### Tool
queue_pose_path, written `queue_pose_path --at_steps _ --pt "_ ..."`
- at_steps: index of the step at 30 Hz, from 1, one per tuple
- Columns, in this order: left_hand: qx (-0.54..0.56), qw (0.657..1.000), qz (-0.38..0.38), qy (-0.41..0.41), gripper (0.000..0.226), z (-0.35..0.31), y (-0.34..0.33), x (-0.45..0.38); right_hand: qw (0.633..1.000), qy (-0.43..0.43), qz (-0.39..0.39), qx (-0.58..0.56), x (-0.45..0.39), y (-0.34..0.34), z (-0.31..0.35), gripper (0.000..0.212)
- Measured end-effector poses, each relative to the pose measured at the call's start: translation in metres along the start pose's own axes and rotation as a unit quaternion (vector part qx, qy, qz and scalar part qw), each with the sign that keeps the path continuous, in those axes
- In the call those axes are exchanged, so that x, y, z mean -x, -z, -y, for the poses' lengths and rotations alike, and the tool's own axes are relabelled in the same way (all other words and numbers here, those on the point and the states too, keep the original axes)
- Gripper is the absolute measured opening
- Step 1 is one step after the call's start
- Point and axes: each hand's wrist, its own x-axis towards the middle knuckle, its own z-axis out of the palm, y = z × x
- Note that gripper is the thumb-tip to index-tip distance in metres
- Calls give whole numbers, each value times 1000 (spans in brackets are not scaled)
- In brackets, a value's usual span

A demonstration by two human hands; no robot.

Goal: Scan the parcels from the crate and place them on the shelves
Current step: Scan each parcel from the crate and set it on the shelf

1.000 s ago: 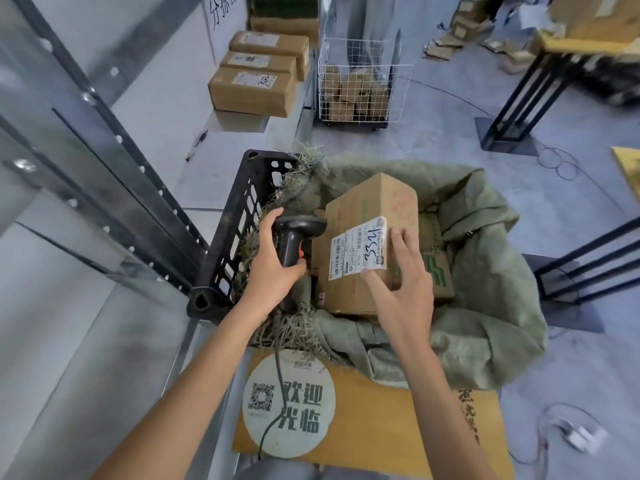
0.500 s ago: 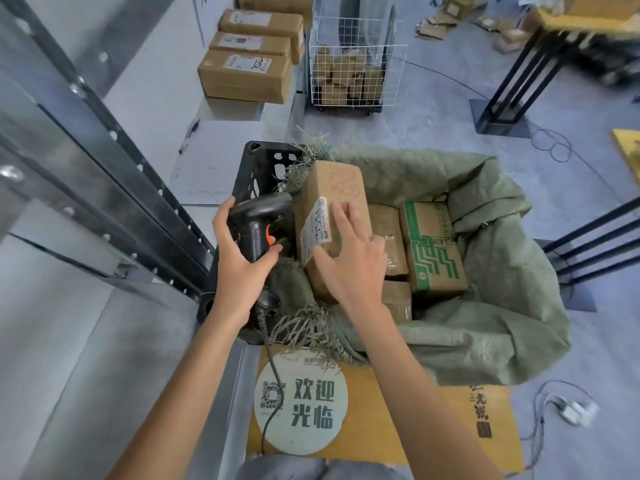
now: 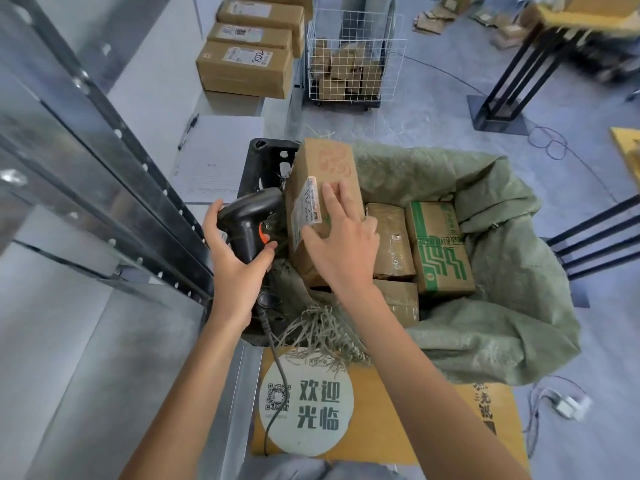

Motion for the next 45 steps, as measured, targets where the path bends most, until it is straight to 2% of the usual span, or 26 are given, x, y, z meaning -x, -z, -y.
queue_pose_path --at_steps 4,12,16,23,26,33,40,45 --pt "-15 1000 -16 -20 90 -5 3 0 998 32 -35 30 7 -13 5 73" --pt "-16 999 -25 -15 94 -9 2 -1 998 -45 -11 43 2 -34 24 75" --pt "-6 1000 -13 1 93 -8 3 -1 998 -64 0 -21 -9 -19 15 73" --pt "-48 998 40 33 93 4 -14 -5 986 -105 -65 -117 8 2 -17 74" --pt "-81 994 63 37 96 4 -21 -12 985 -96 -50 -131 19 -1 -21 71" --pt "-92 991 69 67 100 6 -22 -18 952 -126 -15 -279 42 0 -17 75" --pt "-137 984 50 101 104 10 -14 -7 932 -157 -12 -327 42 5 -23 73" --pt "-131 984 53 108 109 9 -11 -5 940 -128 -32 -315 39 14 -30 71"
